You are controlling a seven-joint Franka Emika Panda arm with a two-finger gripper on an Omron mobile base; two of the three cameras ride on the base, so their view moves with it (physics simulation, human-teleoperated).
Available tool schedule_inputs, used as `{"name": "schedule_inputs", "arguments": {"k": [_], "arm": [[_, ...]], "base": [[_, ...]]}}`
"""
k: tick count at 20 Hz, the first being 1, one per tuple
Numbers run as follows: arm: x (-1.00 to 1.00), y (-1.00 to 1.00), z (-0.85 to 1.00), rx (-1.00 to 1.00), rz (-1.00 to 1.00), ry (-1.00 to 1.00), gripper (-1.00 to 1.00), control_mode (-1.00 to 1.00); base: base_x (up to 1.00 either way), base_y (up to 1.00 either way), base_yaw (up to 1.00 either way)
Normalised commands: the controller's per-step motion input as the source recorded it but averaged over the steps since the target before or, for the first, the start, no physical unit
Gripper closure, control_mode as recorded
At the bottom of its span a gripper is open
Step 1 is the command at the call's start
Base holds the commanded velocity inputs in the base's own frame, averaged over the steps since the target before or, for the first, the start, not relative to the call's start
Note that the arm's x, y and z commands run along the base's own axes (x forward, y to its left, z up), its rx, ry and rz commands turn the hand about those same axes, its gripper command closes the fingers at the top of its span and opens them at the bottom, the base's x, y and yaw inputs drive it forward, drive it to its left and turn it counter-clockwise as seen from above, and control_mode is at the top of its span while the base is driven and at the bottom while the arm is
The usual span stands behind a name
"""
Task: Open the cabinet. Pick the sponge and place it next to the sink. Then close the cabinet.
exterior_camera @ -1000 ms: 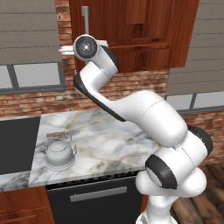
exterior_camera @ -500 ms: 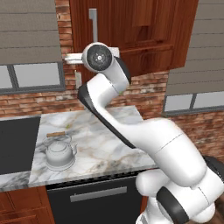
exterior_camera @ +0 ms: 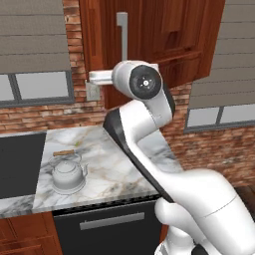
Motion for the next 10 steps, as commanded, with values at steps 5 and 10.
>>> {"name": "schedule_inputs", "arguments": {"k": [5,10], "arm": [[-0.06,-1.0,0.0,0.0,0.07,0.03,1.0,-1.0],[0.0,-1.0,0.0,0.0,0.11,0.04,1.0,-1.0]], "base": [[0.0,0.0,0.0],[0.0,0.0,0.0]]}}
